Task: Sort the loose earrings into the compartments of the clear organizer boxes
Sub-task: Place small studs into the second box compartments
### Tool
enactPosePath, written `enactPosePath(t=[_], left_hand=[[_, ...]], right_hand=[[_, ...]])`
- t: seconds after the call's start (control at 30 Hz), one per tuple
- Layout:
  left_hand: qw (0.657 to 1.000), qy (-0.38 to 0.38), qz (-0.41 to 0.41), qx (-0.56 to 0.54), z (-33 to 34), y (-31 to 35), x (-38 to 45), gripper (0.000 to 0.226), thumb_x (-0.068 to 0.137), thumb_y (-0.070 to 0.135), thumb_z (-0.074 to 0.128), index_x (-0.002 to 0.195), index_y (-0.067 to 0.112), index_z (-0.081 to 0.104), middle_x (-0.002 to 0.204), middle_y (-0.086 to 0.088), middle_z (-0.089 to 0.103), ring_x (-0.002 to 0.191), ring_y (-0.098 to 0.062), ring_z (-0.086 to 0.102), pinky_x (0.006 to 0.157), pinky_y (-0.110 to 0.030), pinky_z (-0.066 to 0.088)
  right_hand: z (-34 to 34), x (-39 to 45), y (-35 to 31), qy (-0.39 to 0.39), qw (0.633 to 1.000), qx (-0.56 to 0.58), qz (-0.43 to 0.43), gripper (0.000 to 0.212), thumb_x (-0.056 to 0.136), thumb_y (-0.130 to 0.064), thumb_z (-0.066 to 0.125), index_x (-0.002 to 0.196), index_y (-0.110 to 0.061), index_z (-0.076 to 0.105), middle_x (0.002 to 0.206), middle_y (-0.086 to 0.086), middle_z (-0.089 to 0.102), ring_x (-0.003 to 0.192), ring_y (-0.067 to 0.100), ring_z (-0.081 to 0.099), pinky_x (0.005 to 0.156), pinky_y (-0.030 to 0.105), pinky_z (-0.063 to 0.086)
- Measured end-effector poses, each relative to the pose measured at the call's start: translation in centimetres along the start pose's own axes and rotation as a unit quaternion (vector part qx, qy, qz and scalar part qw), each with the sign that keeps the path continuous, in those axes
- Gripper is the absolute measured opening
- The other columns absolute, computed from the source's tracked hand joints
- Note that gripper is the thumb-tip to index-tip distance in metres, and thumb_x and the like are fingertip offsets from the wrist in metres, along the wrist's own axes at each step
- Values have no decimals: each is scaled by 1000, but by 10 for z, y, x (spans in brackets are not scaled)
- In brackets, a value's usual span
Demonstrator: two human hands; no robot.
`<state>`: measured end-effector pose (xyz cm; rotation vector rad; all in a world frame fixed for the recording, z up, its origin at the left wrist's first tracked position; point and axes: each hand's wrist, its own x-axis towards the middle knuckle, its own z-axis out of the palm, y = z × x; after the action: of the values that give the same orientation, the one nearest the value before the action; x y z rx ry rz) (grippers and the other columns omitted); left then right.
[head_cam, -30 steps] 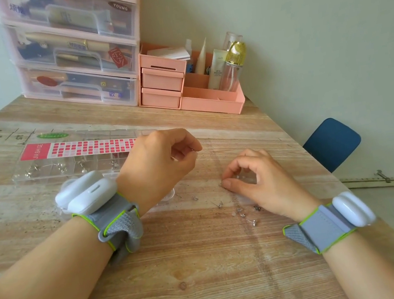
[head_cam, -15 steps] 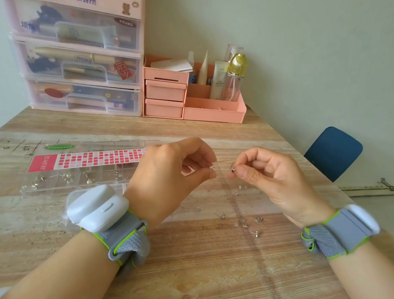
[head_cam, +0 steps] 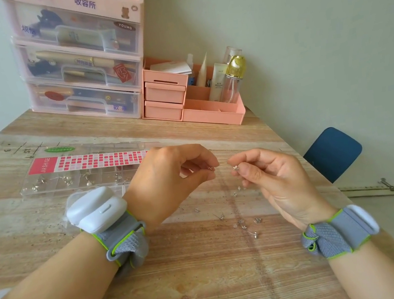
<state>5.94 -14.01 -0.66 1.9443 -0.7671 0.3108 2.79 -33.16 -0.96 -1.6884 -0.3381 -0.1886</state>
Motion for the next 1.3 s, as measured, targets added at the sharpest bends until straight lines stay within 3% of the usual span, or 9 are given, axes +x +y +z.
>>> enactPosePath(t=[0.13,0.33,0.57,0.67,0.8,0.93,1.03,1.13,1.3], left_hand=[[1000,4,-17,-20,-1,1,-1,11,73,14,73,81,20,69,77,7,71,74,-4,65,75,-19,52],[993,14,-80,-89,-5,8,-1,11,73,10,73,79,16,67,75,5,74,73,-3,69,77,-27,53],[989,12,-94,-110,-28,11,-16,12,66,14,76,73,18,67,70,4,73,69,-10,69,74,-25,56],[992,57,-73,-84,-38,10,-24,15,56,31,76,67,23,69,68,8,71,61,-5,64,64,-19,53],[990,127,-35,-49,-46,8,-33,24,49,47,69,63,27,68,69,9,69,58,-19,57,59,-28,49],[988,150,14,-42,-48,7,-38,19,55,41,72,64,25,69,69,4,68,55,-18,55,56,-31,47],[986,159,40,-30,-51,9,-41,13,58,36,74,64,27,67,72,6,67,55,-16,54,54,-29,46],[985,161,61,-18,-52,10,-41,14,60,41,72,67,29,68,72,8,66,55,-15,54,51,-27,46],[984,162,66,37,-54,6,-42,18,62,34,72,68,16,72,61,7,64,56,-11,53,50,-20,44]], right_hand=[[2,0,-1,-4,1000,1,3,28,67,-44,73,83,-21,73,74,-1,69,68,8,56,63,16,47],[11,2,-10,25,999,-9,28,16,71,-16,63,84,-7,63,69,3,71,60,9,57,57,17,47],[37,5,-22,25,999,-19,11,12,68,-21,68,78,-16,66,69,-8,66,60,-2,53,56,11,40],[49,5,-26,24,1000,-5,10,13,66,-22,69,77,-16,67,66,-12,63,60,-3,51,57,9,39],[64,5,-31,28,998,36,43,10,64,-21,69,73,-17,68,68,-11,65,59,-5,51,54,9,38],[78,7,-33,39,990,66,116,11,56,-29,72,62,-20,71,75,-8,67,58,-2,48,53,18,29],[86,8,-37,29,979,118,165,15,56,-23,71,68,-15,69,69,-8,67,46,0,45,54,21,23],[89,7,-40,14,970,136,200,15,57,-22,71,69,-14,69,62,-9,62,50,2,35,53,21,22],[91,8,-39,-3,961,150,234,15,56,-22,72,68,-15,70,73,-2,64,53,4,32,48,18,23]])
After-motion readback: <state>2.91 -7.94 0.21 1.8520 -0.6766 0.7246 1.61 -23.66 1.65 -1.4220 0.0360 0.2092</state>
